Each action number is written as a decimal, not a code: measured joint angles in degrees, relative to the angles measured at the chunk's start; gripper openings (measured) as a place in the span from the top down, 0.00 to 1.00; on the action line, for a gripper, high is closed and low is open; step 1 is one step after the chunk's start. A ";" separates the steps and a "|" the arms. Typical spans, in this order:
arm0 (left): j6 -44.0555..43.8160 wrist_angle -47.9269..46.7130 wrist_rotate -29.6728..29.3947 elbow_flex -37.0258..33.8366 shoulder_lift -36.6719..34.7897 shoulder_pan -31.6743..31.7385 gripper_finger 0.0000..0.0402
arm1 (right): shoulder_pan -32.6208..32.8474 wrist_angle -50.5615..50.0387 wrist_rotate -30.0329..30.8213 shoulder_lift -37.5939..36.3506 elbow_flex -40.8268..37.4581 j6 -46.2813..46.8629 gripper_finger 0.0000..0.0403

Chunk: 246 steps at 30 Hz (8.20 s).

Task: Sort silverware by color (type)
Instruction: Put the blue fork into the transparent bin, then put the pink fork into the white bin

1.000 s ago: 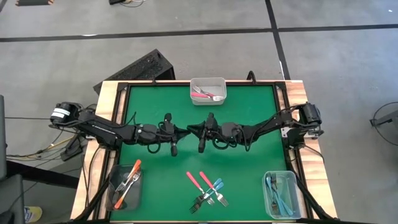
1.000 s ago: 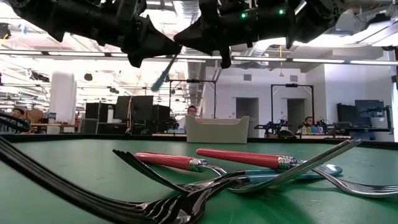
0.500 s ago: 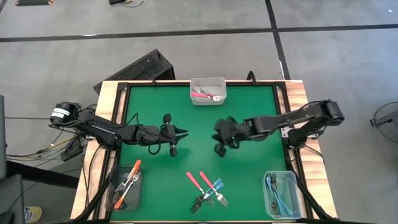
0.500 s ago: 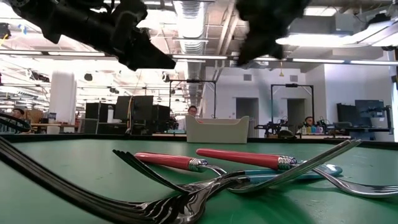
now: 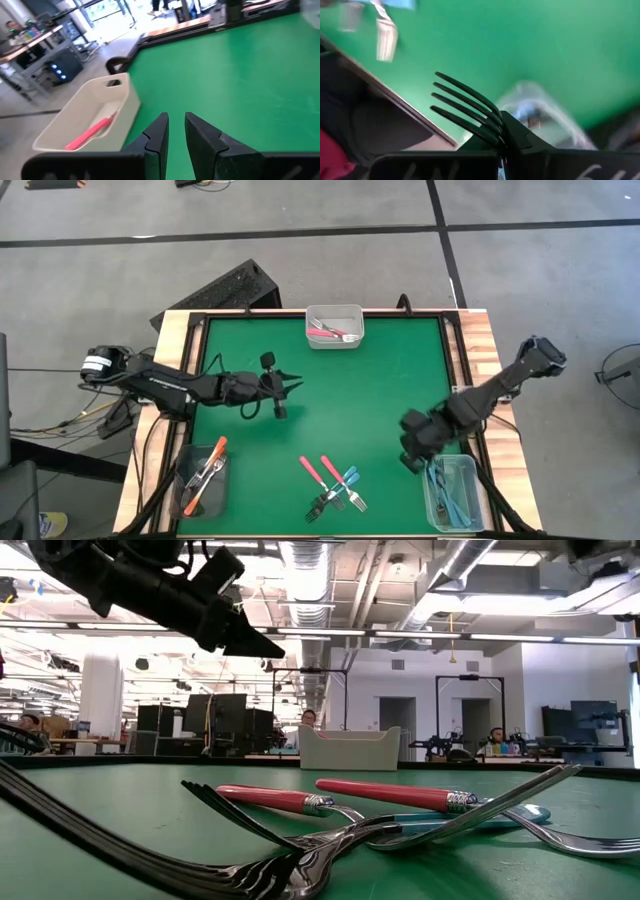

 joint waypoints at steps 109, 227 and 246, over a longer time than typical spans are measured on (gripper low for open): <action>-28.79 -22.37 -15.98 0.02 -11.06 -14.03 0.87 | -12.29 33.16 37.32 33.72 10.58 -38.54 0.87; -3.27 -16.15 29.08 26.53 34.27 -20.77 0.63 | 3.79 22.27 28.77 21.27 5.44 -16.88 0.45; -7.15 -23.39 24.02 29.11 37.32 -17.76 0.92 | 3.97 21.94 31.72 21.29 5.44 -15.05 0.45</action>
